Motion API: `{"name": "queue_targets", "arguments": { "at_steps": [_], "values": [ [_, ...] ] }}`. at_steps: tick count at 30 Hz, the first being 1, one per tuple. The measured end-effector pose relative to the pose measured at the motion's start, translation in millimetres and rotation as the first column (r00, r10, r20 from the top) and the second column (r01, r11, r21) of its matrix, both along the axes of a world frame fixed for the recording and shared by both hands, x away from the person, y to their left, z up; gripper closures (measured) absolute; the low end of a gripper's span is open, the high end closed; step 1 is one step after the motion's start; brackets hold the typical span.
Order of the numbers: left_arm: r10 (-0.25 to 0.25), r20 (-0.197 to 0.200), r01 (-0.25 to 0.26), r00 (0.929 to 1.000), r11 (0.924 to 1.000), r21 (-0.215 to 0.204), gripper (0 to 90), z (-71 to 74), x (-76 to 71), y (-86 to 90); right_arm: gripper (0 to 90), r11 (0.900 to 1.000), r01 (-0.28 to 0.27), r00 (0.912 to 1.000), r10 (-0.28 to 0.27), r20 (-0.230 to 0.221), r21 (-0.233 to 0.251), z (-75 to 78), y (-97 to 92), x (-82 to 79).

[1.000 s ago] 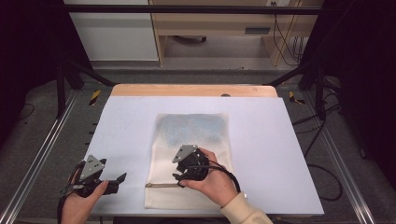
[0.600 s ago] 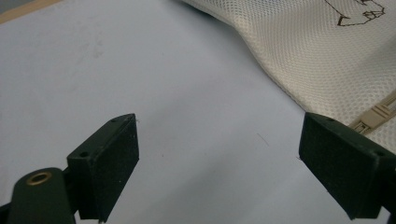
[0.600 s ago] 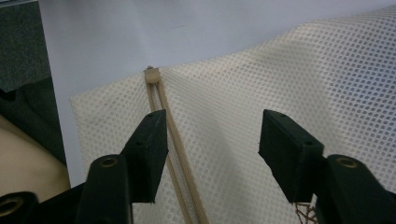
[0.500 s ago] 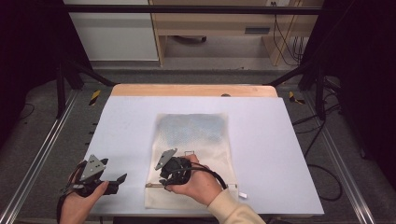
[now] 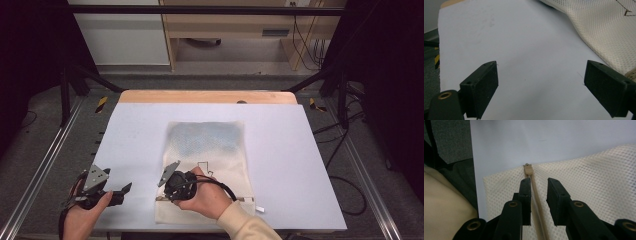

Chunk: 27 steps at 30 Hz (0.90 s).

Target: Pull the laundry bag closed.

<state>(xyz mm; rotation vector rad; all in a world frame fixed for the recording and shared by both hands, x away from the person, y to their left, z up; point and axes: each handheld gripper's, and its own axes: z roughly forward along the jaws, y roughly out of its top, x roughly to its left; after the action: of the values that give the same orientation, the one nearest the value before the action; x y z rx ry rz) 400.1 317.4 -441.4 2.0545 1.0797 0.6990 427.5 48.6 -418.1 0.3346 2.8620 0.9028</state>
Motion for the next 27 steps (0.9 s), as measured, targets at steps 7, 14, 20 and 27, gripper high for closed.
{"name": "queue_targets", "arguments": {
  "at_steps": [7, 14, 20, 27],
  "values": [
    [0.016, -0.011, -0.016, 0.9998, 0.9998, -0.01, 11.8, 0.2, -0.6, 1.2, 73.1, 0.9995, -0.019, 0.9995, 0.02, -0.025, 0.026, -8.9, 14.7, 0.5],
    [0.011, -0.028, -0.012, 0.9995, 0.9991, -0.04, 11.8, 1.5, -3.3, 1.0, 72.7, 0.9989, -0.047, 0.9977, 0.047, -0.049, 0.005, -20.1, 30.7, 2.7],
    [-0.002, -0.032, -0.001, 0.9995, 0.9975, -0.07, 11.3, 3.8, -10.7, -1.1, 80.7, 0.9988, -0.04, 0.9975, 0.038, -0.059, -0.027, -27.6, 36.6, 9.9],
    [-0.037, -0.053, 0.031, 0.9979, 0.9931, -0.113, 9.6, 3.4, -24.6, -8.9, 82.0, 0.9985, -0.054, 0.996, 0.054, -0.071, 0.006, -19.5, 32.0, 10.9]
  ]
}}
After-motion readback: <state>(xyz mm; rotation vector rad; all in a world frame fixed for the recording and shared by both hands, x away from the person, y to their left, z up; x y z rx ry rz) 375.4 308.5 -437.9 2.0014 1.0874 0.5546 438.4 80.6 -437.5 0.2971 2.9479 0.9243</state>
